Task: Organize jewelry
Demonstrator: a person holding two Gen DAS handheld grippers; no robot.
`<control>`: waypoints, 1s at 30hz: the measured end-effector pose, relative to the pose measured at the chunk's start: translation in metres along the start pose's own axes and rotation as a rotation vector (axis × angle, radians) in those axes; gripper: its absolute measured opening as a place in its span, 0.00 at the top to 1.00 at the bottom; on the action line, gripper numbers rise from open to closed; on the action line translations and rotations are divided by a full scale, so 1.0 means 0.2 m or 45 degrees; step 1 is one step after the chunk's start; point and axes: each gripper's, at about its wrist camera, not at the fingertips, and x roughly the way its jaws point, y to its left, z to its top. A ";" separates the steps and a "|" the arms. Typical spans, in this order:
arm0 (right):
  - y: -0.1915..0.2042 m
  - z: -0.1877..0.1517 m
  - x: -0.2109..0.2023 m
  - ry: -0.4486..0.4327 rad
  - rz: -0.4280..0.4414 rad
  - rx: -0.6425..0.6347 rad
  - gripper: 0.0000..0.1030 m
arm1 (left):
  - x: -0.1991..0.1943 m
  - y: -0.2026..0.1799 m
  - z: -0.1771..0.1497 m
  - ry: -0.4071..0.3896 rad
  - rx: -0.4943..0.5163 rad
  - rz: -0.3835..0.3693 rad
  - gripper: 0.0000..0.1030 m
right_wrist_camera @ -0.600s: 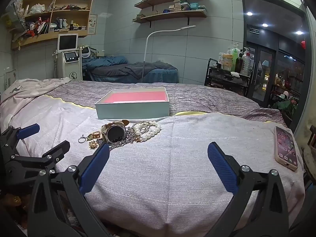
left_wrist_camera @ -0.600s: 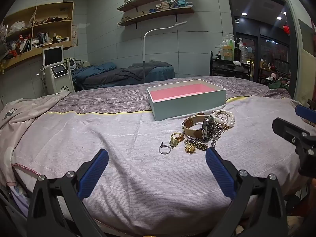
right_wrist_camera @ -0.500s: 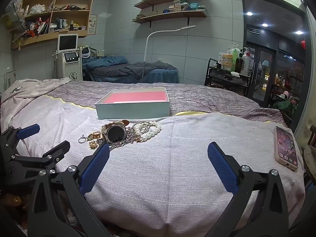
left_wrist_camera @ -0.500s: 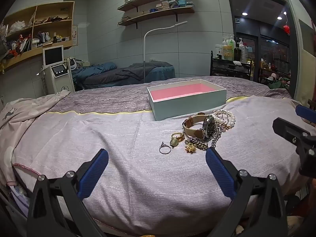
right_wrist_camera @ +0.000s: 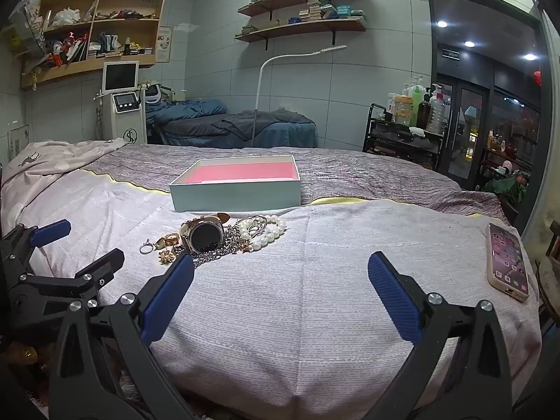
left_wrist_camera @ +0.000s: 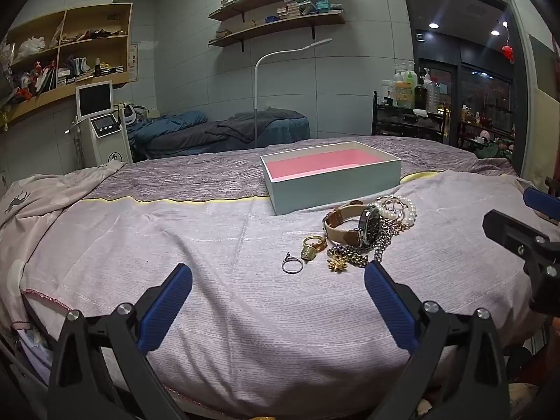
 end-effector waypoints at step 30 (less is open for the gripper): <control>0.01 0.01 -0.02 -0.005 0.000 0.003 0.05 | -0.03 0.00 0.01 -0.008 -0.008 -0.003 0.06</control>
